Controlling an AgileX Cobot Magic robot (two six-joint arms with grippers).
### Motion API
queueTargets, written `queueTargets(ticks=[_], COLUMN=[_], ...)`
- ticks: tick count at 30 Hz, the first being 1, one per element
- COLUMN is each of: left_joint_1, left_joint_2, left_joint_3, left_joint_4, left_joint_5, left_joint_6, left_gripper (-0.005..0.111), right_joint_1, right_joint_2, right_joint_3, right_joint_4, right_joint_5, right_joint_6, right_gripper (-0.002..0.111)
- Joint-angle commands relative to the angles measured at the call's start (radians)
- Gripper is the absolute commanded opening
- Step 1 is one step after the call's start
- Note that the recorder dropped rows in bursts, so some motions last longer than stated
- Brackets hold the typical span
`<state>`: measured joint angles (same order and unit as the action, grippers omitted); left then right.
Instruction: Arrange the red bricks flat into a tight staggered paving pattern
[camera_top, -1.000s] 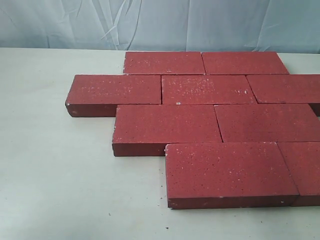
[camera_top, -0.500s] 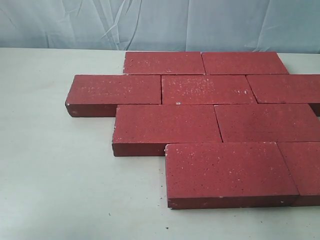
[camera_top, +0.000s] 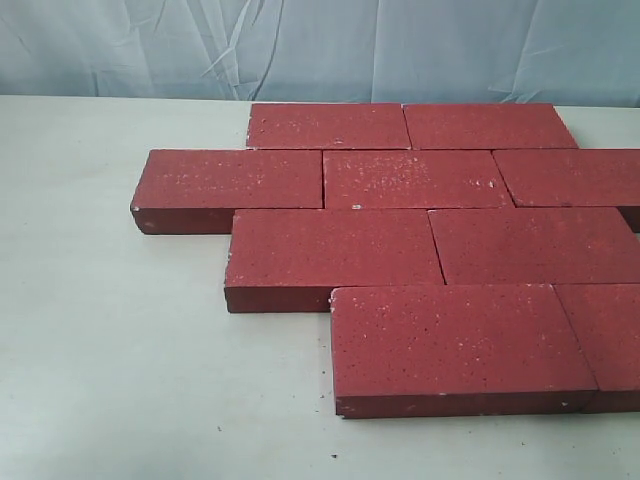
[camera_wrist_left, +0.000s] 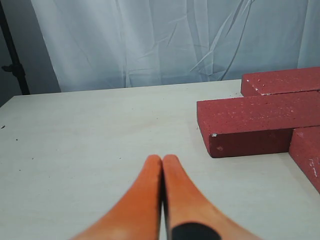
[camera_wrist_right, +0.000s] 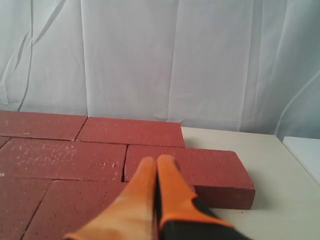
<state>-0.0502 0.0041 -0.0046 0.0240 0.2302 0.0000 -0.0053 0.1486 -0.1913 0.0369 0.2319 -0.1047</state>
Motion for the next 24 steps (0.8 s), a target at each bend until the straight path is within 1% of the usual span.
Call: queueTargets(ticks=[1, 6, 10, 17, 24], left_joint_1=[0.0, 0.0, 0.0, 0.0, 0.0], left_joint_2=[-0.004, -0.004, -0.004, -0.004, -0.004], left_joint_3=[0.005, 0.005, 0.005, 0.005, 0.005], left_joint_4=[-0.001, -0.001, -0.001, -0.001, -0.001], left_joint_5=[0.002, 0.002, 0.002, 0.002, 0.002], left_joint_6=[0.0, 0.0, 0.0, 0.0, 0.0], left_gripper=[0.0, 0.0, 0.0, 0.0, 0.0], right_joint_1=[-0.005, -0.005, -0.005, -0.005, -0.005], right_joint_2=[-0.076, -0.149, -0.149, -0.149, -0.149], right_joint_3=[0.079, 0.145, 0.191, 0.191, 0.191], right_joint_4=[0.002, 0.011, 0.018, 0.018, 0.0], right_joint_5=[-0.003, -0.003, -0.006, 0.021, 0.063], right_joint_6=[0.005, 0.005, 0.007, 0.016, 0.111], right_gripper=[-0.001, -0.001, -0.001, -0.001, -0.001])
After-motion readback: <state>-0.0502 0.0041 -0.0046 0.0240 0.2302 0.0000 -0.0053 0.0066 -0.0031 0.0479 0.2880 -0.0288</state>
